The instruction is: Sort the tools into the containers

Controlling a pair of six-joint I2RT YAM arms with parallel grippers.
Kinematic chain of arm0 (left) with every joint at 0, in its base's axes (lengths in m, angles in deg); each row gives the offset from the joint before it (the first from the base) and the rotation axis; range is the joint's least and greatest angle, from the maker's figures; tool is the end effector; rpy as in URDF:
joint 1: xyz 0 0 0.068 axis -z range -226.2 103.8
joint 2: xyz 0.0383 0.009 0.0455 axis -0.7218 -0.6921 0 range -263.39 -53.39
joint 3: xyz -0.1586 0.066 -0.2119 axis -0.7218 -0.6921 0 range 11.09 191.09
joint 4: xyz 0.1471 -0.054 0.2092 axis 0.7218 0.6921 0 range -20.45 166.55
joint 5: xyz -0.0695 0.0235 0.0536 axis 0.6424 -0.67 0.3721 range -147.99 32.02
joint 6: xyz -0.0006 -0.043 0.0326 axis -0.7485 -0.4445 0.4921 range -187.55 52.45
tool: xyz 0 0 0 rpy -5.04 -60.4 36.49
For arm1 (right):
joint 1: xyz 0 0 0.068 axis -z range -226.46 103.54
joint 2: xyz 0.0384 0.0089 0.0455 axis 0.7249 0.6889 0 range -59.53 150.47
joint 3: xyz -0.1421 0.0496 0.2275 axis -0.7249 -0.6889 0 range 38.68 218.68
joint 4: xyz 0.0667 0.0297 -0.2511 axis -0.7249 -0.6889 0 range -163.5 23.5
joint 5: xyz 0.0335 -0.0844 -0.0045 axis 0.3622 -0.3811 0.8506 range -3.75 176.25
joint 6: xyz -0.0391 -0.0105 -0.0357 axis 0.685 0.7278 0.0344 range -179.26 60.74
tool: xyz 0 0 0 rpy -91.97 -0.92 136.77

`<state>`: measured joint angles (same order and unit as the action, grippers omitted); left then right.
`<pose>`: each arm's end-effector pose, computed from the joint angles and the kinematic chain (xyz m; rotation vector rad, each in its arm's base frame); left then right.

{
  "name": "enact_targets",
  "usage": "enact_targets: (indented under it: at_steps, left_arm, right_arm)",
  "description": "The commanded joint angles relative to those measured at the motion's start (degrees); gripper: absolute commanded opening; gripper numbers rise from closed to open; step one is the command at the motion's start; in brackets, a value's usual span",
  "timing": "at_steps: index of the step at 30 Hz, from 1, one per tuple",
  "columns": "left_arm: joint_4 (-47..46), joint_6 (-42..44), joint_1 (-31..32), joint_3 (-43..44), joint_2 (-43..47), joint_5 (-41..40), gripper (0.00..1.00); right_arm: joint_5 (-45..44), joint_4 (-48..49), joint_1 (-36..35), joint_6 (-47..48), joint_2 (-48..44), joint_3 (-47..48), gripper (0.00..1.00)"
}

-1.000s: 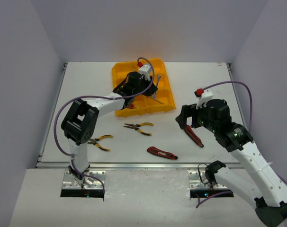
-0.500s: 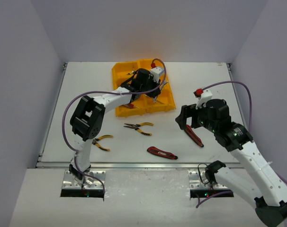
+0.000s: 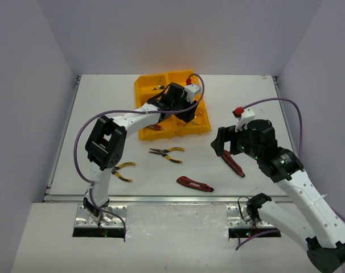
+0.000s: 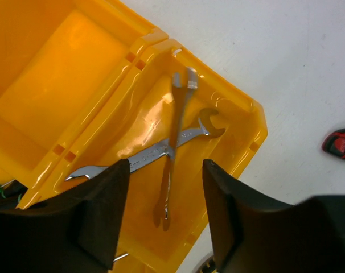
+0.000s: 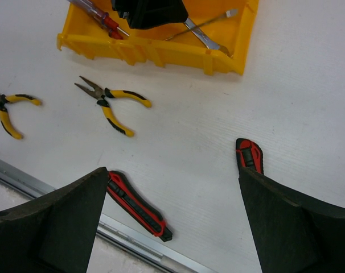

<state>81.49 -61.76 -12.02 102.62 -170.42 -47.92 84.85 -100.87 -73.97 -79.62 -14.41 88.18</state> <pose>0.3880 -0.2711 0.2310 0.8613 2.0819 -0.4646 0.1498 0.0771 0.3242 -0.1178 2.1271 0.4753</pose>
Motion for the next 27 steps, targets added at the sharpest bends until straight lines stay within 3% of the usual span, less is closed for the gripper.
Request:
enact_targets:
  at_steps: [1,7,10,13,16,20,24,27]
  left_arm:
    - [-1.6,-0.7,0.4,1.6,5.4,-0.1,0.59]
    - [-2.4,-5.4,0.4,0.0,14.9,-8.0,0.84]
    - [0.5,-16.4,0.2,-2.0,22.0,-23.3,1.00]
    - [8.9,-27.8,-0.8,-6.4,29.2,-31.3,1.00]
    - [11.8,-33.0,-1.4,-15.9,40.3,-27.5,1.00]
    - [13.2,-33.4,-1.3,-29.3,53.8,-25.1,1.00]
    - [18.9,-29.8,-1.4,-35.0,65.2,-26.9,1.00]
    - [18.7,-26.8,-1.4,-38.7,71.0,-27.3,1.00]
  right_arm:
    - [-2.1,1.4,0.0,0.0,0.5,0.2,0.96]
    - [-4.5,1.0,0.2,-0.7,2.0,0.0,0.98]
    - [-7.8,-0.2,0.9,0.9,5.4,-1.5,0.99]
    - [-11.2,-3.0,2.0,3.9,15.2,-3.0,0.99]
    - [-14.0,-3.7,2.0,10.9,22.6,-5.1,0.99]
    - [-13.3,-3.0,5.0,13.1,29.9,-4.4,0.99]
    - [-7.9,2.9,8.2,14.7,35.6,-5.2,0.98]
    - [-6.4,5.3,8.7,15.9,42.2,-3.9,0.90]
